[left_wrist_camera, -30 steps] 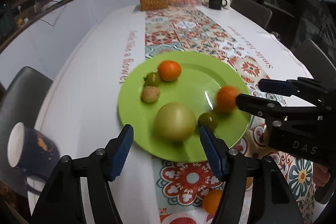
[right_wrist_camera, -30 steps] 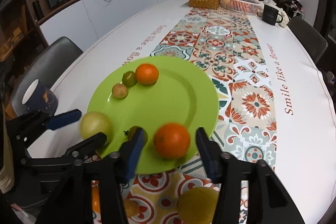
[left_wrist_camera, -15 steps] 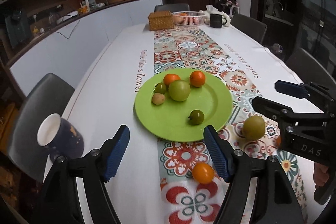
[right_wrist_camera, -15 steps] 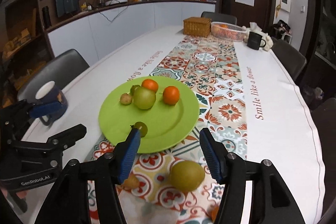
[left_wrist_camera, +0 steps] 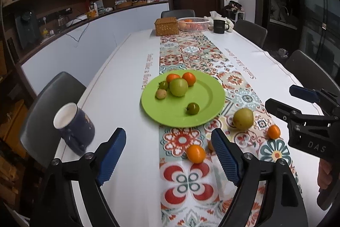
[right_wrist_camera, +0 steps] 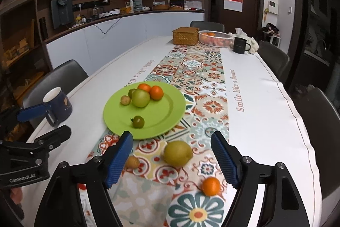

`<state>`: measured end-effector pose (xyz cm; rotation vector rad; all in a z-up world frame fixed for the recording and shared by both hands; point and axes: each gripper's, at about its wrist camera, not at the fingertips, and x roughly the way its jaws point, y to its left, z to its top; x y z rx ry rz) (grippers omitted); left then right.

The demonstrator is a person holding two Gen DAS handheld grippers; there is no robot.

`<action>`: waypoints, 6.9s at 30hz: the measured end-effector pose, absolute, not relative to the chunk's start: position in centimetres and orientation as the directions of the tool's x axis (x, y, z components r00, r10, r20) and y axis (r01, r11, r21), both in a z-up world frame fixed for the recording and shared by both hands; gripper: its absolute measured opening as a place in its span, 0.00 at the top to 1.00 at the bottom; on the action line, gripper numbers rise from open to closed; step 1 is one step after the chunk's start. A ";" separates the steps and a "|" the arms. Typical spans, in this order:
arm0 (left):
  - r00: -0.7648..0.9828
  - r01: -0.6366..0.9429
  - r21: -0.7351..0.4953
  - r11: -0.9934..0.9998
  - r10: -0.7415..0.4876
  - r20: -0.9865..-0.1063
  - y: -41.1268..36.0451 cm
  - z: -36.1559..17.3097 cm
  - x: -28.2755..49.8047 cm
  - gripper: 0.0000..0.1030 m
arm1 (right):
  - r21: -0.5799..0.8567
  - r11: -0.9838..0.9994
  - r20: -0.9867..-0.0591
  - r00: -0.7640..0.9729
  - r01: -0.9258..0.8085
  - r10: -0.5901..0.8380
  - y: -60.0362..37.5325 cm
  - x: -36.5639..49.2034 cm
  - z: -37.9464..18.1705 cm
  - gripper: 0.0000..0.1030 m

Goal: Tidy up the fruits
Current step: 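Move the left tool toward an orange while the right tool approaches the brown pear, then grasp the orange with the left tool while the right tool grasps the brown pear, then carry the orange and brown pear over the green plate with both tools, then open both tools to set the orange and pear on the plate, then move the right tool toward the small brown round fruit on the runner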

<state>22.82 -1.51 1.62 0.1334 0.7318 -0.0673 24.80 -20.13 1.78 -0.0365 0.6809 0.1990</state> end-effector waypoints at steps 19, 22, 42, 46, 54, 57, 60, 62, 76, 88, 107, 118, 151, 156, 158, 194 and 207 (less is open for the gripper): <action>0.640 0.173 0.095 0.980 -0.038 -0.767 -2.5 -5.2 23.1 0.19 | 0.008 0.978 -0.733 0.664 -0.209 0.148 -20.6 25.0 -3.9 0.26; 0.630 0.187 0.098 0.977 -0.043 -0.776 -2.8 -6.0 23.7 0.19 | 0.007 0.978 -0.747 0.649 -0.206 0.142 -20.7 25.8 -4.8 0.26; 0.557 0.221 0.008 0.975 -0.119 -0.822 -3.8 -8.3 27.7 0.56 | 0.053 0.972 -0.811 0.558 -0.231 0.177 -19.6 31.2 -8.5 0.40; 0.549 0.229 -0.009 0.973 -0.137 -0.825 -3.9 -8.4 27.9 0.66 | 0.057 0.971 -0.815 0.551 -0.232 0.179 -19.6 31.5 -8.8 0.49; 0.559 0.228 -0.011 0.974 -0.140 -0.817 -3.8 -8.2 27.7 0.66 | 0.055 0.969 -0.804 0.566 -0.240 0.186 -19.4 30.9 -8.6 0.51; 0.566 0.226 -0.012 0.974 -0.141 -0.812 -3.8 -7.9 27.5 0.66 | 0.060 0.968 -0.796 0.574 -0.243 0.194 -19.3 30.5 -8.2 0.51; 0.571 0.226 -0.011 0.974 -0.141 -0.809 -3.7 -7.5 27.3 0.66 | 0.063 0.968 -0.790 0.580 -0.242 0.197 -19.3 30.3 -8.0 0.52; 0.573 0.227 -0.008 0.974 -0.141 -0.807 -3.7 -7.4 27.3 0.66 | 0.064 0.968 -0.792 0.578 -0.242 0.197 -19.3 30.3 -8.0 0.52; 0.575 0.224 -0.004 0.975 -0.135 -0.807 -3.6 -7.4 27.5 0.66 | 0.081 0.962 -0.802 0.556 -0.260 0.218 -18.9 32.6 -8.3 0.44; 0.590 0.212 0.002 0.977 -0.127 -0.797 -3.2 -6.8 27.8 0.66 | 0.068 0.959 -0.790 0.572 -0.275 0.220 -18.5 32.2 -7.8 0.49; 0.693 0.206 0.029 0.978 -0.125 -0.710 -2.3 0.2 26.5 0.66 | 0.118 0.949 -0.674 0.678 -0.294 0.294 -18.3 29.2 0.4 0.49; 0.717 0.198 0.049 0.979 -0.111 -0.688 -1.1 1.5 30.6 0.66 | 0.099 0.945 -0.660 0.689 -0.313 0.298 -16.8 32.9 1.9 0.49; 0.668 0.153 0.069 0.986 -0.052 -0.742 0.1 -3.2 34.9 0.39 | 0.072 0.955 -0.733 0.634 -0.288 0.247 -16.5 37.6 -3.4 0.37; 0.702 0.129 0.082 0.988 -0.033 -0.712 0.3 -1.4 32.3 0.35 | 0.049 0.957 -0.702 0.672 -0.286 0.237 -17.0 34.8 -2.0 0.37; 0.716 0.119 0.076 0.990 -0.033 -0.698 0.5 -0.6 31.1 0.33 | 0.048 0.956 -0.689 0.683 -0.289 0.241 -17.0 33.7 -1.5 0.37; 0.690 0.049 0.141 0.989 0.069 -0.721 1.9 -3.8 22.6 0.21 | 0.049 0.934 -0.746 0.609 -0.355 0.271 -13.8 25.7 -4.6 0.38; 0.645 0.051 0.137 0.989 0.072 -0.761 1.9 -6.1 25.5 0.21 | 0.056 0.931 -0.805 0.536 -0.361 0.257 -12.4 28.2 -7.7 0.49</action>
